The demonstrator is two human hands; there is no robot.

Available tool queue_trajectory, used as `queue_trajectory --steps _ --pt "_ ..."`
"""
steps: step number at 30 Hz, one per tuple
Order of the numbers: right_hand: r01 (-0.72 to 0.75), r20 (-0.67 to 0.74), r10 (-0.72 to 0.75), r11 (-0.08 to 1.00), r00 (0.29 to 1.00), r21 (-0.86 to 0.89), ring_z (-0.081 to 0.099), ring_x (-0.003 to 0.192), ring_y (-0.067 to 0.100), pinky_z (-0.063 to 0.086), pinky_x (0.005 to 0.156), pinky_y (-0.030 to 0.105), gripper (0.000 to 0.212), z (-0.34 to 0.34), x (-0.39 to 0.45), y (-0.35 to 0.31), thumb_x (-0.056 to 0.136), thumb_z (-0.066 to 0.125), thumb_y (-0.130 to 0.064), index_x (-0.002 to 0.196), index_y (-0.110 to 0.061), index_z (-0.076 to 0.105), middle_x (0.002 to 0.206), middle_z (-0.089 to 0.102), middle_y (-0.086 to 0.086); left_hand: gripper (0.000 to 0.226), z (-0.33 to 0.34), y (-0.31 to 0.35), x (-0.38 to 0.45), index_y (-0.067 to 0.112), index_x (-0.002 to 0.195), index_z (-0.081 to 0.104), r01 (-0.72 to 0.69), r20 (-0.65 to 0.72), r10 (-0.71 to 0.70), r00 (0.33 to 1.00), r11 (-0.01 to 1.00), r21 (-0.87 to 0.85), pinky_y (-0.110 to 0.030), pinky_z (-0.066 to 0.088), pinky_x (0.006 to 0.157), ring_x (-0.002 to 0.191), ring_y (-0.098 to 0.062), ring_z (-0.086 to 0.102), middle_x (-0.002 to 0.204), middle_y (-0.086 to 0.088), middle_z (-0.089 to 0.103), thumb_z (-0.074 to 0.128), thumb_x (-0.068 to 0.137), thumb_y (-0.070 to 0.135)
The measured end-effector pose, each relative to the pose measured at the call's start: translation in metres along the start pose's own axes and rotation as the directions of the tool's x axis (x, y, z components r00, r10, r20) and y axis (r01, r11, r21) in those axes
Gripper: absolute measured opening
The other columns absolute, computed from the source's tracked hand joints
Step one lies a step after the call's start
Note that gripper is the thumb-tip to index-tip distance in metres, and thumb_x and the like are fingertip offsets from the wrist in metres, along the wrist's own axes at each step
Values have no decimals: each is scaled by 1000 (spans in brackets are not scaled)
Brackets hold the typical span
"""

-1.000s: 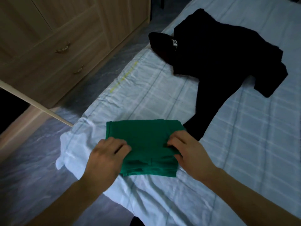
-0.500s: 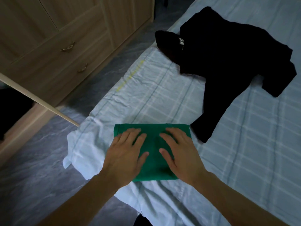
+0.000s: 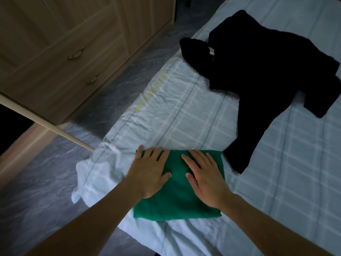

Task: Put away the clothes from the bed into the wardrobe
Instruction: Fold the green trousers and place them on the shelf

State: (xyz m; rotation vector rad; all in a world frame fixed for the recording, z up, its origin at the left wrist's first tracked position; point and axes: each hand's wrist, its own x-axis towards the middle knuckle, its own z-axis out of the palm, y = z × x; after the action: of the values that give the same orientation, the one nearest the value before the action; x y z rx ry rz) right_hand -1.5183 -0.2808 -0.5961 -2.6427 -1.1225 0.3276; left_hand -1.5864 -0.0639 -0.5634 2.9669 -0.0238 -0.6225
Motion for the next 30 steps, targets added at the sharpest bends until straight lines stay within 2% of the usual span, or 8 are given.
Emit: queue_trajectory --steps 2,5,7,10,16,21,25,30 --pt "-2 65 4 999 998 -33 35 141 28 14 120 48 59 -15 13 7 95 39 -44 150 -25 34 153 38 4 79 -13 -1 7 19 157 5 -3 29 4 1000 999 -39 -52 5 122 143 -26 27 158 -3 26 37 96 57" --pt "-9 292 20 999 956 -41 36 136 24 21 118 45 72 -37 39 18 90 58 -49 152 -30 25 150 38 0 83 -22 -5 20 18 153 14 9 119 -3 993 999 -45 -47 24 114 132 -27 37 147 -4 37 56 90 53" --pt "-25 401 32 999 916 -23 43 125 23 36 107 43 74 -47 52 21 85 67 -47 147 -31 30 138 44 0 69 -21 -5 26 18 140 32 21 137 -11 991 998 -68 -41 36 100 118 -26 47 132 -4 47 62 87 51" --pt "-43 476 35 999 879 6 54 105 21 46 88 37 58 -52 58 17 83 73 -40 132 -29 43 113 51 -2 47 -15 3 23 20 123 42 41 85 -30 996 990 -135 -37 39 90 106 -23 53 117 -2 53 65 88 41" --pt "14 263 -8 1000 965 -21 59 93 24 51 75 39 30 -70 27 1 91 64 -36 113 -26 45 104 51 -3 28 -21 19 -18 21 110 51 32 -236 -45 971 998 -57 -35 45 80 89 -22 59 98 2 59 67 88 29" --pt "96 127 -94 995 987 -6 59 90 22 44 68 33 25 -129 -11 -31 94 61 -34 113 -27 47 108 52 -5 45 -68 36 -80 18 84 60 48 -383 -20 923 997 64 -33 46 54 58 -24 58 70 1 58 91 52 22" --pt "198 21 -197 979 980 -43 56 89 21 36 64 30 27 -193 -44 -69 94 60 -33 118 -26 50 110 50 -4 45 -123 52 -145 15 87 59 109 -530 -56 846 992 70 -35 44 55 59 -28 56 70 -2 56 85 51 9" --pt "337 -148 -343 939 928 -65 55 89 20 47 63 37 23 -287 -78 -133 92 64 -31 112 -25 53 106 50 -5 41 -201 71 -243 17 91 58 206 -638 -118 761 976 65 -37 44 59 68 -31 58 78 -4 59 80 58 11"
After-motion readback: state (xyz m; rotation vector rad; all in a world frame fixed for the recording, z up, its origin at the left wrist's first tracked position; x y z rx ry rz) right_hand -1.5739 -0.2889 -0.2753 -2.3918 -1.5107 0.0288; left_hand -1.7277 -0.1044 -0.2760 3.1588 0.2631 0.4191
